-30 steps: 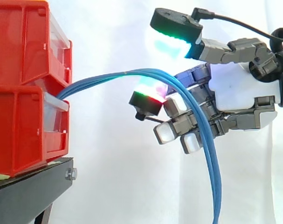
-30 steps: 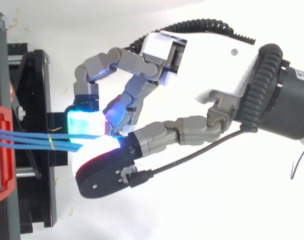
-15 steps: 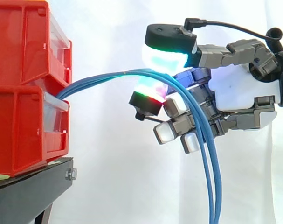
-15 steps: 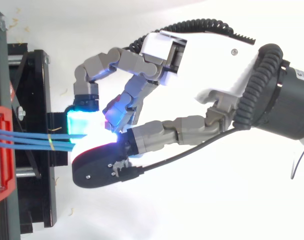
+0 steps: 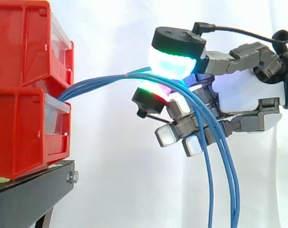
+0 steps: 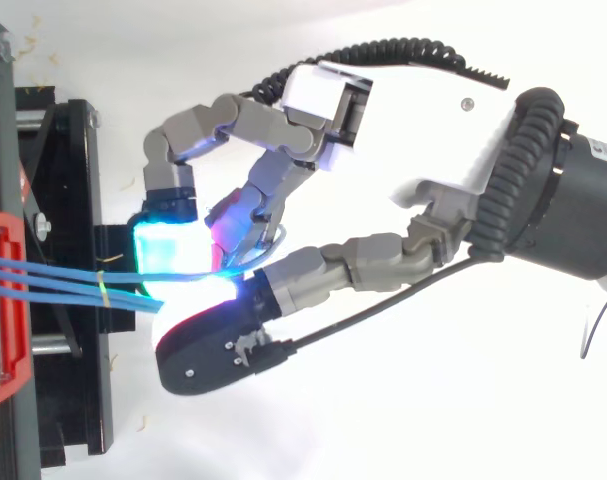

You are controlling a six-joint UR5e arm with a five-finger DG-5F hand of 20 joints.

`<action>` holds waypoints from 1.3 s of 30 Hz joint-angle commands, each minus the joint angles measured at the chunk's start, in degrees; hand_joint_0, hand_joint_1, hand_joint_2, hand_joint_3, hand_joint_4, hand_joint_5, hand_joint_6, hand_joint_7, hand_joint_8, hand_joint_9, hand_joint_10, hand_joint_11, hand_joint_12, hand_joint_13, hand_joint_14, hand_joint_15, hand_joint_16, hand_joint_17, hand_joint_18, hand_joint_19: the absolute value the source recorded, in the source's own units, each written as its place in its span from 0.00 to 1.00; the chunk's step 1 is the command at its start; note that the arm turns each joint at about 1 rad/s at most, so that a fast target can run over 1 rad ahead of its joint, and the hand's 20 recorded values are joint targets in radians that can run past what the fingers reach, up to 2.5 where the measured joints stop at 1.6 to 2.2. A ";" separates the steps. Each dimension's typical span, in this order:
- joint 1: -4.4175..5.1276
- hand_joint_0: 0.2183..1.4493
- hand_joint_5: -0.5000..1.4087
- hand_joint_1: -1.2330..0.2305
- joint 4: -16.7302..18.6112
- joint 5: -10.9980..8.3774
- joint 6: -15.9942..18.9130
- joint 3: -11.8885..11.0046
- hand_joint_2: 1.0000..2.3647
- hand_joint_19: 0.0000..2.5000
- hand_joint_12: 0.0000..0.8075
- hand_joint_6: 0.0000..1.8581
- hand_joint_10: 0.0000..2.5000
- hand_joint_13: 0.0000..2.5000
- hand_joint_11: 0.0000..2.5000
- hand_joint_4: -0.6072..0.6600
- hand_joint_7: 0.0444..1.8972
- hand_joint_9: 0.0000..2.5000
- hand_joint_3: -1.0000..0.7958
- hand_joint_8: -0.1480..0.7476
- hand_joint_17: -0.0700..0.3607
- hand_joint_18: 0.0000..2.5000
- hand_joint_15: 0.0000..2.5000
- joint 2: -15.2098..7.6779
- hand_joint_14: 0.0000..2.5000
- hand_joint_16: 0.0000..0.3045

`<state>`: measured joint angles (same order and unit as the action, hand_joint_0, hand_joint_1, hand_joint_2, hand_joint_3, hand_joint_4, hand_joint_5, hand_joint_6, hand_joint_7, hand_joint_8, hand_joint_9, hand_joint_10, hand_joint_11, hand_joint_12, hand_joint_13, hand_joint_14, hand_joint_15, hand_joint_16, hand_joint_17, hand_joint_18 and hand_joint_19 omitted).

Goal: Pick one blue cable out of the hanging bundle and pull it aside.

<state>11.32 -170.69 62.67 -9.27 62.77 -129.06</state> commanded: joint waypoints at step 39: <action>-0.34 0.21 0.21 0.44 0.09 0.09 0.66 -0.02 0.00 0.25 0.48 0.47 0.01 0.41 0.26 0.58 0.63 0.47 0.28 0.55 0.46 0.43 0.23 -0.05 0.01 0.18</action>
<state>10.97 -170.51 62.74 -8.61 62.79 -129.11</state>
